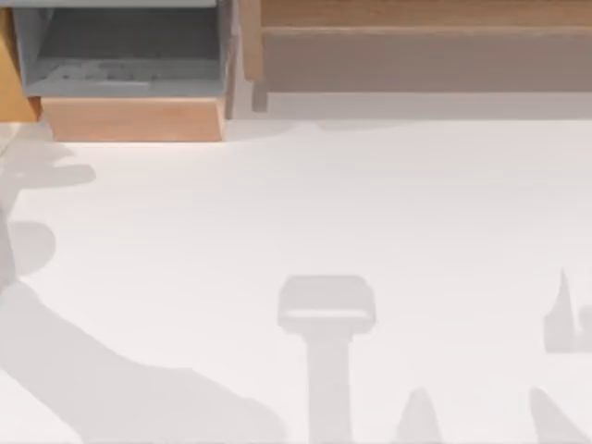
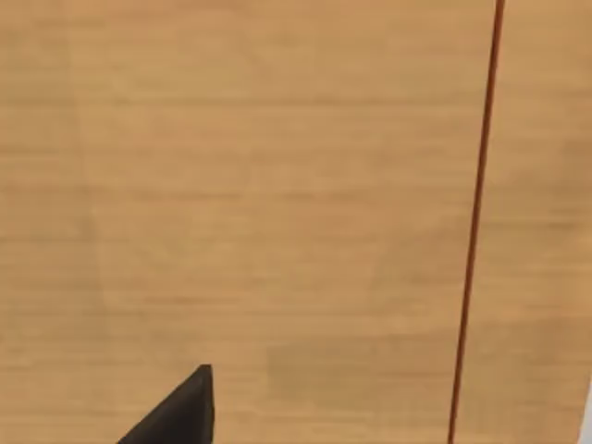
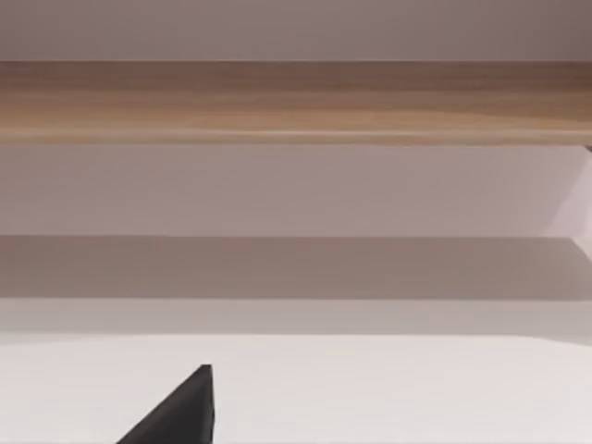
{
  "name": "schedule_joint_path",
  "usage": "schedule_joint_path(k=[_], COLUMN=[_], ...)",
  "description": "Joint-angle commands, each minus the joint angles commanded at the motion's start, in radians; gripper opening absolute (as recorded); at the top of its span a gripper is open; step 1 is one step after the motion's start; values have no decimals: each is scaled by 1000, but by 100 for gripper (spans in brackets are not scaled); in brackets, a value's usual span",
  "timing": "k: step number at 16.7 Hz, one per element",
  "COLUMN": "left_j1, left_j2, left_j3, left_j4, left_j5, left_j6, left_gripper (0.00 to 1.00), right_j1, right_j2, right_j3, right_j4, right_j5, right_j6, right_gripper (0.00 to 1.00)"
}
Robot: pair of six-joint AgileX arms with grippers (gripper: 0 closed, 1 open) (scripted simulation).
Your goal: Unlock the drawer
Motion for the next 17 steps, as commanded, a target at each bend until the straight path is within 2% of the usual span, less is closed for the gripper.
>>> schedule_joint_path(k=[13, 17], left_j1=[0, 0], left_j2=[0, 0], left_j3=[0, 0], left_j4=[0, 0], left_j5=[0, 0], left_j6=[0, 0], left_gripper=[2, 0], right_j1=[0, 0], right_j2=[0, 0], right_j3=[0, 0], right_j4=[0, 0], right_j5=[0, 0], right_j6=[0, 0], right_gripper=[100, 100])
